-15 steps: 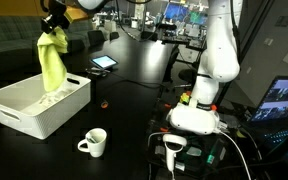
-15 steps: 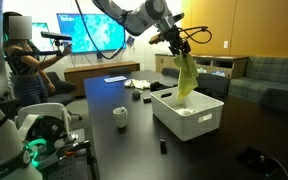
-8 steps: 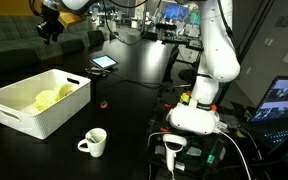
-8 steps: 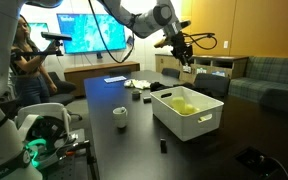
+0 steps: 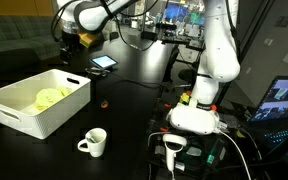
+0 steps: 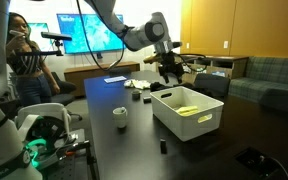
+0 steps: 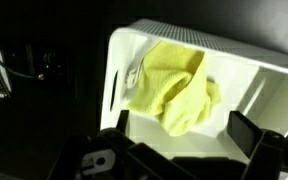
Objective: Pick up the white towel and put it in the basket , pick up the marker and put it in the cup, then, pick up the yellow towel and put it in the basket, and finally pick up the masking tape and put it in the cup
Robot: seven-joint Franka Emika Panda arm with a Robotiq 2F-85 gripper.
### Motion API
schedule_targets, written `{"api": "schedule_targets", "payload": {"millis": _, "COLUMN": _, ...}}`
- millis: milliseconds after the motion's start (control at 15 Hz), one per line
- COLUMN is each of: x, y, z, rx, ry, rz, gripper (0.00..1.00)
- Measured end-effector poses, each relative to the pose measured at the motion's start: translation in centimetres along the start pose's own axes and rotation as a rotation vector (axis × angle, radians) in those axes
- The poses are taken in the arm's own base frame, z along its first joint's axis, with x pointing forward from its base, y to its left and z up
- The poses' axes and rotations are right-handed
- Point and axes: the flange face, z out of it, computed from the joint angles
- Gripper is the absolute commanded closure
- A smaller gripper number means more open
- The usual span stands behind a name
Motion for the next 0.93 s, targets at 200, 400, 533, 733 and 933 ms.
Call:
{"api": "schedule_targets", "payload": {"millis": 200, "x": -5.0, "y": -1.0, "z": 2.8, "rx": 0.025, "ry": -0.067, "rz": -0.006, "gripper": 0.00}}
{"api": "schedule_targets", "payload": {"millis": 400, "x": -10.4, "y": -1.7, "z": 5.5, "rx": 0.060, "ry": -0.119, "rz": 0.018, "gripper": 0.00}}
{"api": "schedule_targets", "payload": {"millis": 533, "x": -13.9, "y": -1.9, "z": 7.4, "rx": 0.102, "ry": -0.144, "rz": 0.067, "gripper": 0.00}}
{"api": "schedule_targets", "payload": {"millis": 733, "x": -17.7, "y": -1.8, "z": 9.9, "rx": 0.170, "ry": -0.173, "rz": 0.192, "gripper": 0.00}}
{"api": "schedule_targets", "payload": {"millis": 933, "x": -19.5, "y": -1.5, "z": 11.7, "rx": 0.234, "ry": -0.187, "rz": 0.330, "gripper": 0.00}}
